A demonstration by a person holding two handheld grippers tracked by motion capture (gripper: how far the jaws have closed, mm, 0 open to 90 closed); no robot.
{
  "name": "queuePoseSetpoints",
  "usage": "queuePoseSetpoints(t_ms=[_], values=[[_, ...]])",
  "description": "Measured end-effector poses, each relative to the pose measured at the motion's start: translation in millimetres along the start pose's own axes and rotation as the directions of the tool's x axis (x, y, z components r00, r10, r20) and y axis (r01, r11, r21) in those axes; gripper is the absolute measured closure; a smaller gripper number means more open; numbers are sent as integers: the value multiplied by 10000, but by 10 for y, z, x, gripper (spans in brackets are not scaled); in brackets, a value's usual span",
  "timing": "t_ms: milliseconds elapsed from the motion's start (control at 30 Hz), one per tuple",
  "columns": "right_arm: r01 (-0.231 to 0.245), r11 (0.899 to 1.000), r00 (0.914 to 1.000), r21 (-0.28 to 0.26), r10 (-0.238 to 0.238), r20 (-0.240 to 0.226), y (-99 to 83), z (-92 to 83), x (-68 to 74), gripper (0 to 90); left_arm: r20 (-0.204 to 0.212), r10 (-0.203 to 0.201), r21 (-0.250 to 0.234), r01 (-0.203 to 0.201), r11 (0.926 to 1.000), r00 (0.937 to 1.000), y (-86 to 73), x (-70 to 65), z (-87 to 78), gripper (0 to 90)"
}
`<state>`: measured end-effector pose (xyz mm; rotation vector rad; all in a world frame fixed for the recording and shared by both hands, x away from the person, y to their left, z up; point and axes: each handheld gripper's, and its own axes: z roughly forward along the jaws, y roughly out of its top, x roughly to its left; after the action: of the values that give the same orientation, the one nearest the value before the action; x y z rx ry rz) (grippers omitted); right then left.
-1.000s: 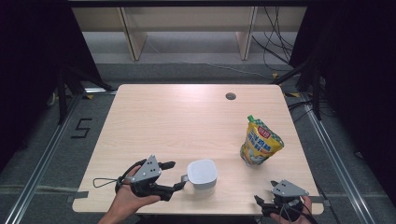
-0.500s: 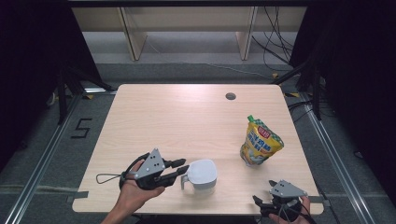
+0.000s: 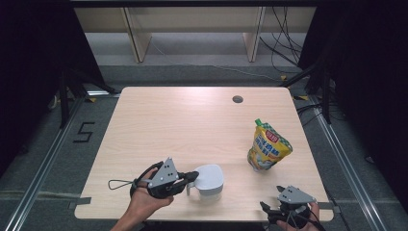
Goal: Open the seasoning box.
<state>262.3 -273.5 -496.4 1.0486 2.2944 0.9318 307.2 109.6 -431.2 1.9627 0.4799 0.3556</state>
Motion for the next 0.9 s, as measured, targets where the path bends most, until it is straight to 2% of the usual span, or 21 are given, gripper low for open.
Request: queuePoseSetpoints(t_ms=[33, 67, 100, 167, 233, 300, 333, 367, 400, 467, 500, 533, 567, 600, 667, 700, 733, 767, 833, 867, 900], values=[[60, 10000, 10000, -40, -59, 33, 3, -1, 3, 217, 25, 57, 31, -57, 10000, 10000, -9, 1, 6, 893], [76, 10000, 9999, -7, -76, 77, 6, -6, 7, 217, -14, -64, 25, 64, 10000, 10000, -23, -7, 13, 893], [150, 9999, 9998, -65, -149, 110, 3, -2, 5, 217, -28, 90, 115, -89, 9999, 10000, -27, 1, 10, 893], [-9, 10000, 10000, -86, 10, 85, 3, -4, 13, 220, -34, -212, 19, 212, 9998, 9998, -40, -5, 12, 893], [130, 9994, 9999, -307, -128, 95, 19, -14, -4, 229, -24, -110, -10, 110, 9999, 9999, -43, 5, 7, 893], [-14, 9982, 10000, -594, 12, -21, 37, -33, -5, 243, -111, -137, -60, 136, 9999, 9998, -53, 5, 2, 893], [-218, 9971, 9997, -731, 209, -123, 48, -42, 7, 260, -68, -260, -143, 259, 9996, 9996, -62, 7, 3, 892], [-516, 9954, 9984, -807, 496, -275, 60, -59, 38, 298, -8, -157, -113, 157, 9998, 9999, -65, 21, -5, 892], [-104, 9926, 9997, -1213, 76, -232, 81, -60, 15, 330, -19, -201, -68, 201, 9998, 9998, -70, 24, -14, 892], [-78, 9842, 9992, -1768, 7, -404, 124, -72, 44, 368, -36, -415, -136, 415, 9990, 9991, -80, 6, -16, 892], [77, 9790, 9991, -2038, -161, -394, 148, -75, 50, 391, -46, -283, -164, 282, 9995, 9996, -79, 11, -16, 892], [-157, 9742, 9987, -2252, 43, -512, 171, -77, 79, 420, -39, -251, -172, 250, 9995, 9997, -79, 12, -16, 892], [-484, 9704, 9961, -2364, 293, -835, 187, -72, 107, 434, -54, -278, -177, 277, 9995, 9996, -80, 8, -17, 891], [-706, 9674, 9948, -2433, 502, -890, 202, -82, 137, 464, -48, -269, -175, 268, 9995, 9996, -81, 8, -18, 892], [-692, 9575, 9932, -2799, 397, -1096, 237, -69, 160, 510, -70, -359, -120, 358, 9993, 9993, -86, 10, -23, 892], [-630, 9525, 9933, -2980, 308, -1113, 261, -63, 181, 557, -30, -273, -164, 272, 9995, 9996, -85, 15, -22, 892], [-535, 9530, 9939, -2981, 219, -1085, 270, -58, 181, 572, -43, -299, -186, 298, 9994, 9995, -88, 12, -21, 892], [-821, 9519, 9910, -2951, 465, -1258, 283, -50, 213, 585, -56, -309, -188, 308, 9994, 9995, -89, 11, -22, 892], [-559, 9496, 9891, -3085, 104, -1471, 310, -12, 225, 628, -44, -316, -207, 315, 9993, 9995, -93, 13, -24, 892], [-750, 9508, 9872, -3006, 283, -1567, 320, -14, 259, 642, -39, -344, -255, 343, 9991, 9994, -98, 13, -23, 892], [-514, 9450, 9885, -3229, 20, -1513, 340, 10, 257, 666, -33, -396, -304, 395, 9988, 9992, -104, 13, -23, 892]])
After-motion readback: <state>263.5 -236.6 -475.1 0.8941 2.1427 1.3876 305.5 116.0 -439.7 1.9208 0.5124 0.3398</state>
